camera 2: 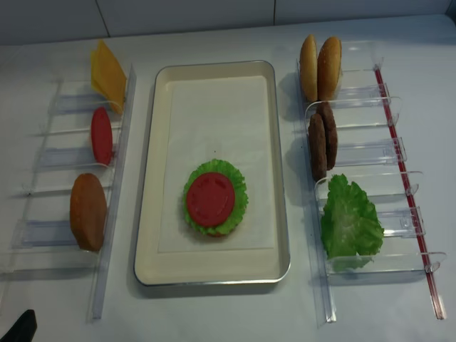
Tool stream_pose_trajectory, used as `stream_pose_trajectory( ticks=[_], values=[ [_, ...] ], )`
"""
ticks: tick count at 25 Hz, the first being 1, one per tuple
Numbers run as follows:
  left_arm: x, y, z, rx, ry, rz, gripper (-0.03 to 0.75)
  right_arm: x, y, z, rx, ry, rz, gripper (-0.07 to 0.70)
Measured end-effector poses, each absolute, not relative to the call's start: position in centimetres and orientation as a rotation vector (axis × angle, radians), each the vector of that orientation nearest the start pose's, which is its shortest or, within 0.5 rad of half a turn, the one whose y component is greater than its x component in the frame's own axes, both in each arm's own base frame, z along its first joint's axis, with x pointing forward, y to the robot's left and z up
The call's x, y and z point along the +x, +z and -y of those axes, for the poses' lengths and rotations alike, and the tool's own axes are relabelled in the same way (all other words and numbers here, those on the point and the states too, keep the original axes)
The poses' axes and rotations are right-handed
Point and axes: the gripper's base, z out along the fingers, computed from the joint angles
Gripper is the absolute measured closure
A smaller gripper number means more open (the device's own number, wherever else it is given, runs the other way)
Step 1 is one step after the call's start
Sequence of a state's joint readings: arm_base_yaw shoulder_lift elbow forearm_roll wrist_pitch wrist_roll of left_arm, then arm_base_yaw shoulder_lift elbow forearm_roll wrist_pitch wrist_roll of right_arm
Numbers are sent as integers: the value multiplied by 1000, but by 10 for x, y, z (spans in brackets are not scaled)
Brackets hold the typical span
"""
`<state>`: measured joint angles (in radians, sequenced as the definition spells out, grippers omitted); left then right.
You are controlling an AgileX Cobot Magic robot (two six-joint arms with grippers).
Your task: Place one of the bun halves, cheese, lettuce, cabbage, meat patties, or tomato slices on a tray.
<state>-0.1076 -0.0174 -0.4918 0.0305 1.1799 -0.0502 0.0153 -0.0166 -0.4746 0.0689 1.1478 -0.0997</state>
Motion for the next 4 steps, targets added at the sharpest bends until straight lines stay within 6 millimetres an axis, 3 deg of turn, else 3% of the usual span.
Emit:
stream_pose_trajectory(
  ticks=[4],
  values=[
    [-12, 266, -4, 58, -54, -2154, 293, -9, 263, -6, -129, 34, -2134, 182]
  ],
)
